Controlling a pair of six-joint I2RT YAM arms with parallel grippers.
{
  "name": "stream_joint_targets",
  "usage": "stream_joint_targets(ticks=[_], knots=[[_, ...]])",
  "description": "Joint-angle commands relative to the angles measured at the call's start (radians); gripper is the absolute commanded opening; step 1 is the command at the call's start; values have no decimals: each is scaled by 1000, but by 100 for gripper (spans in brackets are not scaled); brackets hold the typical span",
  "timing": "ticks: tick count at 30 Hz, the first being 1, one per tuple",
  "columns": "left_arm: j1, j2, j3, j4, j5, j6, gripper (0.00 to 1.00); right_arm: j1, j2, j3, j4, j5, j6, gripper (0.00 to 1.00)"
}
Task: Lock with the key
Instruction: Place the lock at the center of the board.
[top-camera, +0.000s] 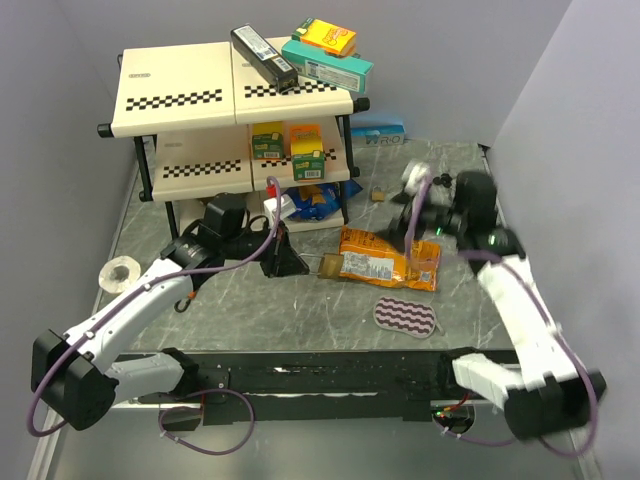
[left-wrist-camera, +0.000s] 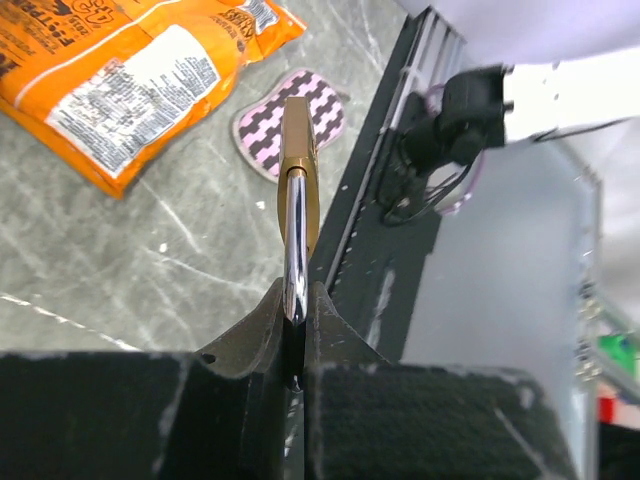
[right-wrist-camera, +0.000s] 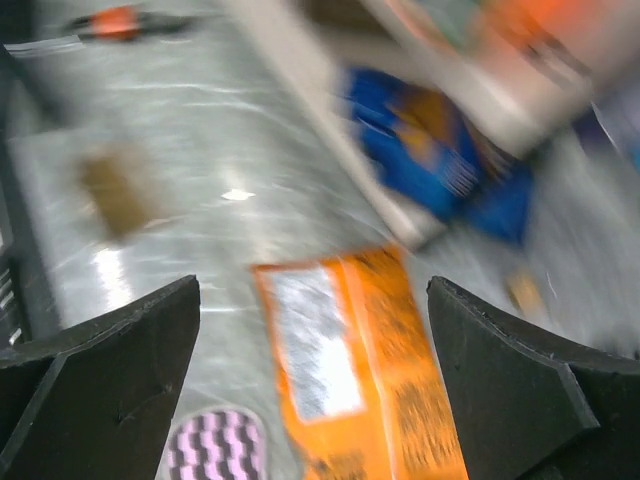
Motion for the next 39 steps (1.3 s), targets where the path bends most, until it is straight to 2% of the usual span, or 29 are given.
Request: stream_joint_targets(ticks=[1, 2, 5, 6, 9, 17, 21, 26, 39], knots=[[-6, -6, 62, 149, 55, -159, 1, 196, -235, -188, 137, 15, -195, 100], [-8, -4, 64, 150, 52, -169, 1, 277, -262, -214, 147, 26, -212, 100], [-11, 4, 71, 158, 43, -195, 1, 388, -300, -259, 142, 110, -276, 100], [-12, 4, 71, 161, 40, -200, 1, 460, -300, -274, 148, 153, -288, 100], [-14, 7, 67, 176, 40, -222, 1, 543, -293, -306, 214, 260, -327, 100], [-16, 1, 62, 175, 52, -226, 1, 618, -193, -303, 328, 395, -327, 100], [-16, -7, 59, 172, 55, -228, 1, 640, -170, -310, 366, 432, -330, 95], [-16, -7, 54, 178, 56, -228, 1, 657, -152, -314, 385, 451, -338, 90], [-16, 5, 54, 199, 56, -258, 1, 675, -139, -340, 385, 468, -336, 85]])
